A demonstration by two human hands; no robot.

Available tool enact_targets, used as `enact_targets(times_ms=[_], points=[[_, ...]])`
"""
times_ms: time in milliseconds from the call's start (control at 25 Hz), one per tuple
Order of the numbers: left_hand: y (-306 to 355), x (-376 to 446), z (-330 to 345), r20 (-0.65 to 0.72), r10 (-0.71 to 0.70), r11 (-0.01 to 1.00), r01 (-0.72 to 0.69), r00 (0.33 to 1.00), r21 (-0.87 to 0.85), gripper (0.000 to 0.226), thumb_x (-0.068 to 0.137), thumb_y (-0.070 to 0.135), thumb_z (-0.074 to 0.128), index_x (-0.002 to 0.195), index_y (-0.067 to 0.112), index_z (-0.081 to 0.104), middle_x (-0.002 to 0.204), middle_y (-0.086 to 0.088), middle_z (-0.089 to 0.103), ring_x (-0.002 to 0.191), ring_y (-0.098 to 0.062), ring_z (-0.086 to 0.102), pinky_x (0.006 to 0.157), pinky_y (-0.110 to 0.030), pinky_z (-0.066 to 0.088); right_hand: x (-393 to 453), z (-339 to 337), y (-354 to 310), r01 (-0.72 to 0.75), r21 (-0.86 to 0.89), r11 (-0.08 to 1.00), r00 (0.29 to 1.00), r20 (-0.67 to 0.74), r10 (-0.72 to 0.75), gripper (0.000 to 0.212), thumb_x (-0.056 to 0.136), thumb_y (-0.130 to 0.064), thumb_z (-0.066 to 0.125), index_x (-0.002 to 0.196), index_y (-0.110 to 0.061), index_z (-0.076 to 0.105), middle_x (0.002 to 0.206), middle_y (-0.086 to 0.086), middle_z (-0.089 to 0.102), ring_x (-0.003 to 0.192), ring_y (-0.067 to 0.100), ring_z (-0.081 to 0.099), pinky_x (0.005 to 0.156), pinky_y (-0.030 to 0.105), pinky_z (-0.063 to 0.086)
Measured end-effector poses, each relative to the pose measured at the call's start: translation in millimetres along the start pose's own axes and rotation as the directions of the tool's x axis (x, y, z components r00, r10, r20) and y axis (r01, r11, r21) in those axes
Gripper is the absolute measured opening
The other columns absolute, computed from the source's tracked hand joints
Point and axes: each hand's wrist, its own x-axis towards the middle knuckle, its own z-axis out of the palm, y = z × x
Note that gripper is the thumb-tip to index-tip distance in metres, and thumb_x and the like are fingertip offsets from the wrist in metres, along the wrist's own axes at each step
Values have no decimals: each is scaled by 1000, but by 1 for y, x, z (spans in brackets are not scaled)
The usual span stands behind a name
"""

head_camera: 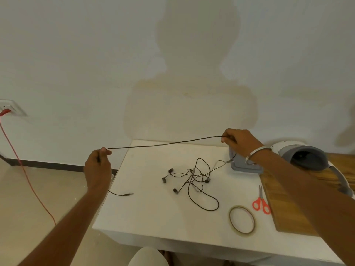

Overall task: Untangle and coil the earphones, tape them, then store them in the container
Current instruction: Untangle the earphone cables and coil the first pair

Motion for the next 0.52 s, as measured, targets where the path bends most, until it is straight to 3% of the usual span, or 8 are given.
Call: enact_targets(times_ms=[120, 240, 320, 360, 440, 480, 520], points=[[-9, -7, 4, 208, -41, 999, 36, 977, 31, 33, 101, 33, 40, 85, 19, 65, 64, -4, 54, 59, -16, 52, 57, -26, 43, -5, -5, -12, -14, 223, 975, 999, -41, 23, 15, 94, -22, 53, 90, -15, 66, 60, 8, 52, 51, 20, 53, 48, 13, 43], [-12, -19, 17, 395, -78, 989, 22, 915, 143, 31, 101, 29, 42, 82, 22, 66, 69, -2, 63, 69, -21, 64, 61, -24, 45, -11, -1, -26, 26, 368, 929, 999, -45, -10, 17, 94, -26, 53, 90, -21, 68, 56, 3, 43, 47, 18, 42, 47, 23, 39], [-11, -28, 30, 502, -109, 953, -54, 858, 298, 28, 101, 24, 42, 89, 20, 67, 86, -3, 69, 84, -22, 66, 66, -25, 46, -14, 6, -33, 60, 394, 917, 998, -11, -61, 17, 94, -27, 53, 89, -23, 69, 54, -3, 42, 49, 13, 35, 49, 25, 33], [-10, -32, 37, 544, -138, 901, -123, 828, 416, 26, 101, 22, 41, 97, 18, 67, 98, -5, 69, 93, -23, 64, 74, -28, 48, -16, 8, -36, 80, 381, 921, 996, 8, -90, 16, 94, -28, 54, 89, -26, 69, 54, -2, 47, 49, 13, 36, 49, 26, 34], [-2, -40, 50, 575, -238, 680, -289, 782, 674, 28, 99, 22, 41, 117, 14, 61, 120, -7, 61, 113, -24, 56, 93, -34, 45, -20, 14, -42, 110, 346, 932, 988, 61, -139, 16, 93, -32, 54, 89, -29, 69, 68, 11, 65, 54, 25, 47, 55, 35, 43], [5, -45, 55, 568, -257, 576, -348, 782, 740, 31, 98, 24, 42, 124, 12, 55, 128, -8, 55, 120, -25, 50, 100, -35, 41, -21, 17, -44, 115, 339, 934, 985, 83, -152, 16, 93, -33, 54, 90, -29, 69, 78, 17, 68, 62, 34, 53, 62, 42, 49], [13, -49, 59, 583, -230, 566, -380, 779, 732, 35, 97, 24, 44, 129, 11, 50, 134, -9, 50, 127, -26, 44, 105, -36, 37, -22, 19, -46, 116, 344, 932, 982, 100, -159, 16, 93, -33, 54, 90, -30, 69, 83, 21, 68, 67, 38, 57, 67, 47, 51]])
